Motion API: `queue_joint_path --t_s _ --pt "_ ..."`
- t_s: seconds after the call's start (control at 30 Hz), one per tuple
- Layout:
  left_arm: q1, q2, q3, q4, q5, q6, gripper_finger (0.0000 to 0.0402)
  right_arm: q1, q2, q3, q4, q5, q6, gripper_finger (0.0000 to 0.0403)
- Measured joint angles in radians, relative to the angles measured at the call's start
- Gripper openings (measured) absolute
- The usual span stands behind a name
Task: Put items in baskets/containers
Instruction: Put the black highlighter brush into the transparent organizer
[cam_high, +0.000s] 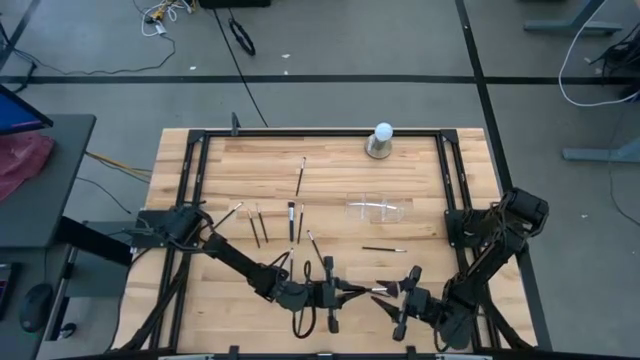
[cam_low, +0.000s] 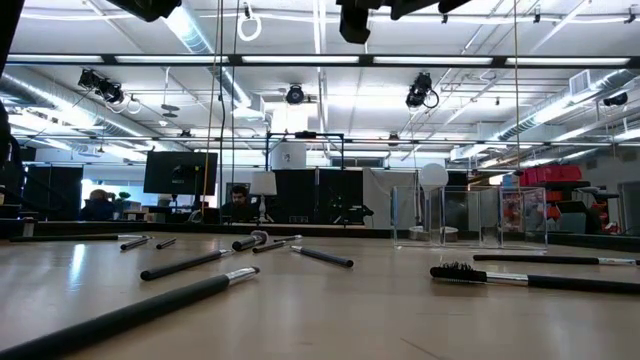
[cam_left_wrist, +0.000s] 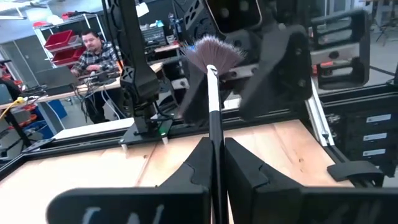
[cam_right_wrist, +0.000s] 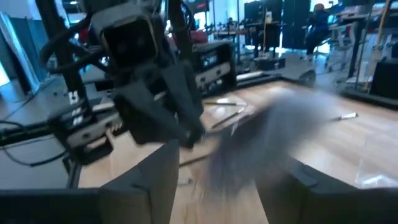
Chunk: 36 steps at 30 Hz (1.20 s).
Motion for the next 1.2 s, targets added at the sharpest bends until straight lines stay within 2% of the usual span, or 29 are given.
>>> queue_joint_path --t_s 0.2,0.33,0.4,0.43,0.57,0.73,0.83,1.03,1.2 --pt "0.001 0.0 0.0 0.0 0.0 0.0 0.0023 -0.02 -0.001 0.0 0.066 0.019 -0.069 0.0137" --pt "0.001 0.0 0.0 -0.002 0.0 0.001 0.0027 -0.016 -0.001 0.0 0.079 0.014 -0.079 0.0062" --pt "0.002 0.0 0.001 -0.005 0.012 0.005 0.004 -0.009 -0.001 0.001 0.117 -0.005 -0.121 0.0023" --pt "0.003 0.0 0.002 -0.006 0.009 0.004 0.005 -0.005 -0.005 0.001 0.137 -0.003 -0.162 0.0016" --pt "0.003 -0.006 0.003 -0.022 -0.009 -0.001 0.0109 0.011 -0.099 -0.001 0.227 0.069 -0.31 0.0022" --pt "-0.002 -0.003 0.002 -0.112 -0.008 -0.047 0.0192 0.028 -0.291 0.001 0.222 0.188 -0.544 0.0012" --pt "-0.008 -0.003 0.001 -0.188 -0.031 -0.111 0.0226 0.022 -0.393 -0.01 0.219 0.191 -0.67 0.0012" --pt "-0.029 -0.003 0.001 -0.284 -0.078 -0.226 0.0246 -0.07 -0.512 -0.062 0.206 0.187 -0.769 0.0012" --pt "-0.055 -0.002 0.001 -0.288 -0.078 -0.237 0.0236 -0.182 -0.578 -0.199 0.205 0.173 -0.689 0.0012"
